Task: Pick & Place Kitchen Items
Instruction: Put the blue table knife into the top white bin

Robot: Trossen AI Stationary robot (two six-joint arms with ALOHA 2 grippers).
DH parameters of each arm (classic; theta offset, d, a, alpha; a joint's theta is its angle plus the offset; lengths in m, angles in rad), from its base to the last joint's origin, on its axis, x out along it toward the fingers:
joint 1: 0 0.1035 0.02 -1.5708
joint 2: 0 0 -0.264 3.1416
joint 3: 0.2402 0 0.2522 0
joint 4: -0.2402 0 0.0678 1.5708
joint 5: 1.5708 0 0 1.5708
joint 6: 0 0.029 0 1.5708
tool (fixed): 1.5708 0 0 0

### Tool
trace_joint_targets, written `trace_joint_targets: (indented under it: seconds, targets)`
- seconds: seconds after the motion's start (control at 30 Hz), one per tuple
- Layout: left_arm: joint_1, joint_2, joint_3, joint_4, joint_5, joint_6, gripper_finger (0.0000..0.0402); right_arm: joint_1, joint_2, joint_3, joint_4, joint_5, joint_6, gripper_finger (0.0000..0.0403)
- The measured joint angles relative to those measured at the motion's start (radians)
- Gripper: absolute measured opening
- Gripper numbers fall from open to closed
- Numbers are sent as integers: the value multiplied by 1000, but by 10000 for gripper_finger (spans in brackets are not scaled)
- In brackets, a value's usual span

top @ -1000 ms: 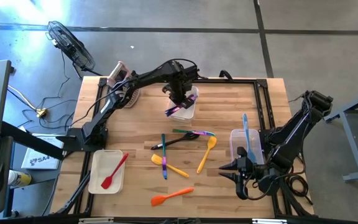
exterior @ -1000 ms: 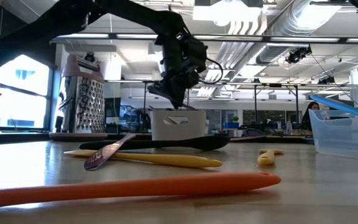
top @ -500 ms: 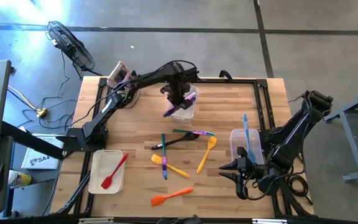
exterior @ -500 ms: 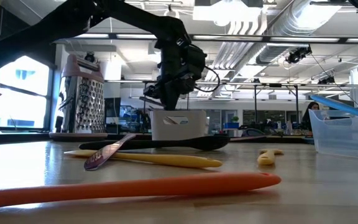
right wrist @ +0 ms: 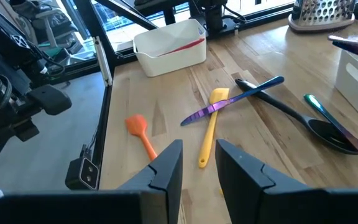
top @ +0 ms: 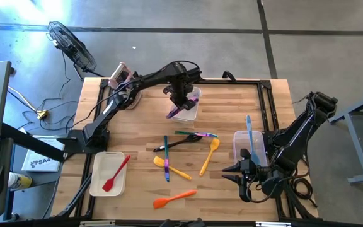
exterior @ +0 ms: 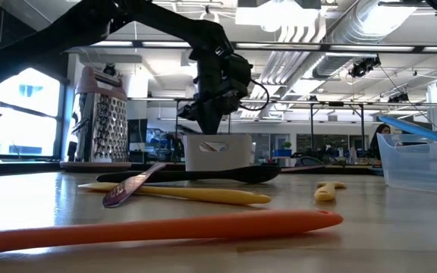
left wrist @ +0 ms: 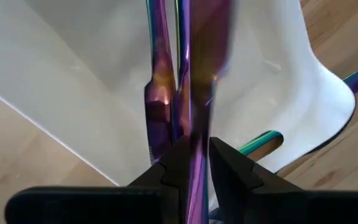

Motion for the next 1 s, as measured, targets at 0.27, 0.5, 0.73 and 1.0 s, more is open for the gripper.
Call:
trace_joint_targets:
  seconds: [0.27,0.5,0.73,1.0]
  targets:
    - [0,0,0,46,-2,0,58,0,0,0,-9,-1,0,89]
    - [1,0,14,18,96,3,58,0,0,0,-8,-5,-1,89]
    - [-25,-44,48,-55,293,72,58,0,0,0,-8,-5,-3,89]
    - [-161,-111,47,-75,343,279,58,0,0,0,-16,-5,-3,89]
